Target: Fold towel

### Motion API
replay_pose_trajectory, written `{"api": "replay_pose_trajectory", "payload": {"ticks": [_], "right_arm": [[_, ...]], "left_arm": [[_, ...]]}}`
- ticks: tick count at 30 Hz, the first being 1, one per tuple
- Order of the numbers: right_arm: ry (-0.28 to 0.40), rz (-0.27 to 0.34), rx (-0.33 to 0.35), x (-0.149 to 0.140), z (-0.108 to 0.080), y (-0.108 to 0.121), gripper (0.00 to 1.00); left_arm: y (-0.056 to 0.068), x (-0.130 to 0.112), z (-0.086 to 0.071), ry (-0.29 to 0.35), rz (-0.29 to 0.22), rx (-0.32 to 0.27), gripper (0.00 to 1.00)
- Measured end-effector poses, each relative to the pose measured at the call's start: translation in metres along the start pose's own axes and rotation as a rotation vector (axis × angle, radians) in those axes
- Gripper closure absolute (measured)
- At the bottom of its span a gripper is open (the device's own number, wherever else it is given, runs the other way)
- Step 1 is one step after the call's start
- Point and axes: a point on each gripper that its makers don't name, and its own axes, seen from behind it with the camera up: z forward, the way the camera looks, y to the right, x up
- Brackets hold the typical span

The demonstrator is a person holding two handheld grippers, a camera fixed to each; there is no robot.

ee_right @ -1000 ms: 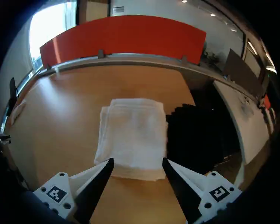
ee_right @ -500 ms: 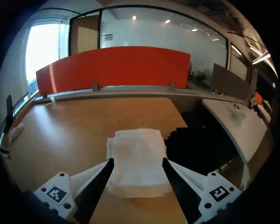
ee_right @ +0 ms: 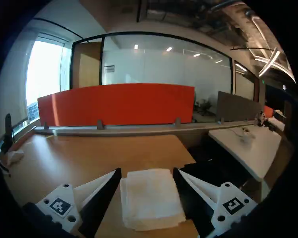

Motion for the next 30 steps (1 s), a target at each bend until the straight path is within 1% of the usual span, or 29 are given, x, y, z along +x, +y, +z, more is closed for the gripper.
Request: {"api": "replay_pose_trajectory", "payload": {"ticks": [5, 9, 12, 16, 20, 24, 30], "right_arm": [[0.075, 0.004, 0.000, 0.022, -0.003, -0.007, 0.00], [0.108, -0.006, -0.001, 0.034, -0.004, -0.012, 0.00], [0.122, -0.015, 0.004, 0.042, -0.005, -0.018, 0.00], [0.133, -0.027, 0.015, 0.049, -0.005, -0.029, 0.00], [0.141, -0.030, 0.025, 0.058, -0.005, -0.041, 0.00], [0.158, -0.032, 0.039, 0.070, -0.006, -0.057, 0.00], [0.185, -0.038, 0.057, 0.089, -0.008, -0.085, 0.00]], "left_arm": [[-0.005, 0.012, 0.001, 0.037, -0.012, 0.005, 0.02], [-0.010, 0.029, 0.002, 0.083, -0.018, 0.017, 0.02], [-0.017, 0.051, 0.000, 0.146, -0.012, 0.037, 0.02], [-0.025, 0.082, -0.001, 0.225, 0.011, 0.059, 0.02], [-0.032, 0.110, -0.001, 0.293, 0.033, 0.074, 0.03], [-0.040, 0.137, -0.002, 0.361, 0.041, 0.086, 0.02], [-0.061, 0.173, -0.006, 0.451, 0.037, 0.117, 0.02]]}}
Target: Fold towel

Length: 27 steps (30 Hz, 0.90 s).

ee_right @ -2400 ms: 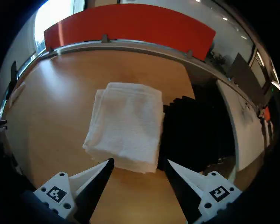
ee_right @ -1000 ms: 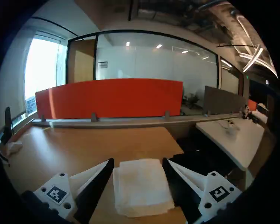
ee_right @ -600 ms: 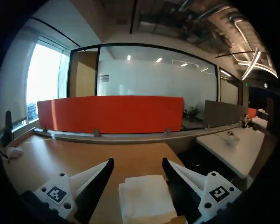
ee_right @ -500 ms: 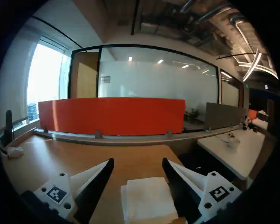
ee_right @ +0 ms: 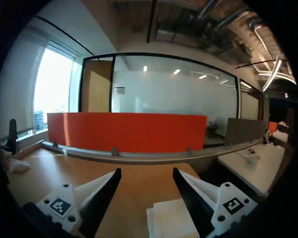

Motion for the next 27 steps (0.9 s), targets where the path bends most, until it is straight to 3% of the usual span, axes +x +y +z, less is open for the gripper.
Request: {"api": "replay_pose_trajectory", "payload": {"ticks": [6, 12, 21, 27], "right_arm": [[0.020, 0.013, 0.027, 0.011, 0.005, -0.035, 0.00], [0.032, 0.037, 0.040, 0.023, 0.009, -0.071, 0.00], [0.038, 0.030, 0.064, 0.031, 0.014, -0.106, 0.00], [0.037, 0.022, 0.071, 0.036, 0.014, -0.121, 0.00]], "left_arm": [[-0.020, 0.023, 0.011, 0.055, 0.012, 0.023, 0.02], [-0.031, 0.041, 0.020, 0.094, 0.027, 0.029, 0.02], [-0.037, 0.055, 0.028, 0.130, 0.026, 0.027, 0.02], [-0.034, 0.062, 0.029, 0.158, 0.006, 0.020, 0.02]]}}
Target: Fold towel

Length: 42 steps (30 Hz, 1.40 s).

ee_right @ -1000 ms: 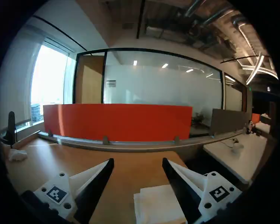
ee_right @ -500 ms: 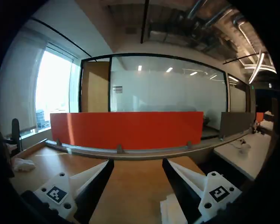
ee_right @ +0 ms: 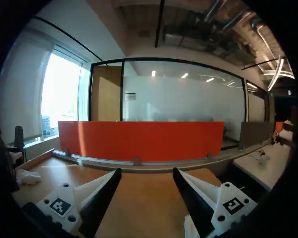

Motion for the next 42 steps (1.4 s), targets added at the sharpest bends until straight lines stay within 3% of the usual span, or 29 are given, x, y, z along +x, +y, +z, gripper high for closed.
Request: {"api": "replay_pose_trajectory", "payload": {"ticks": [6, 12, 18, 30, 42], "right_arm": [[0.003, 0.002, 0.017, 0.009, -0.002, -0.015, 0.00], [-0.005, -0.012, 0.025, 0.012, -0.004, -0.027, 0.00], [-0.006, -0.023, 0.017, 0.010, -0.003, -0.036, 0.00], [0.009, -0.015, -0.006, -0.016, 0.001, -0.051, 0.00], [0.006, -0.042, 0.006, -0.055, 0.005, -0.065, 0.00]], "left_arm": [[0.008, -0.002, -0.001, 0.023, -0.005, -0.028, 0.02], [0.003, -0.008, -0.002, 0.052, 0.011, -0.011, 0.02], [-0.001, -0.023, 0.001, 0.079, -0.006, -0.002, 0.02], [-0.013, -0.072, 0.006, 0.124, 0.019, 0.005, 0.02], [-0.004, -0.130, 0.009, 0.135, 0.016, -0.011, 0.03]]}}
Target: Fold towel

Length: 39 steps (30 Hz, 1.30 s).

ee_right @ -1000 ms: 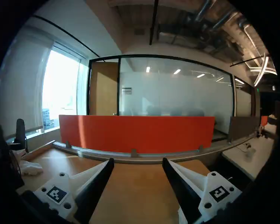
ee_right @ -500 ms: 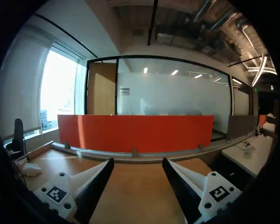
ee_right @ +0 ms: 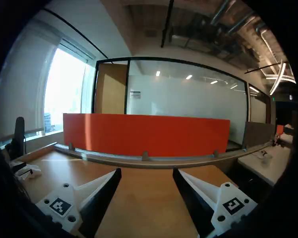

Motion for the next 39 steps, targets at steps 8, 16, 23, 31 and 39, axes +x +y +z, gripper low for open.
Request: {"api": "replay_pose_trajectory", "payload": {"ticks": [8, 16, 23, 31, 39], "right_arm": [[-0.019, -0.020, 0.007, -0.021, 0.000, -0.004, 0.00], [-0.007, -0.026, 0.005, -0.022, -0.003, 0.000, 0.00], [-0.003, -0.025, -0.005, -0.023, -0.007, 0.008, 0.00], [-0.001, -0.028, -0.007, -0.023, -0.011, 0.012, 0.00], [-0.011, -0.013, -0.009, -0.030, -0.016, 0.019, 0.00]], "left_arm": [[0.006, -0.026, -0.003, -0.003, -0.013, 0.000, 0.02], [0.011, -0.034, -0.003, 0.009, -0.008, 0.004, 0.02], [0.011, -0.043, -0.004, 0.000, 0.011, 0.012, 0.02], [0.011, -0.046, -0.004, -0.007, -0.001, 0.009, 0.02], [0.009, -0.045, -0.003, -0.010, -0.004, 0.011, 0.02]]}}
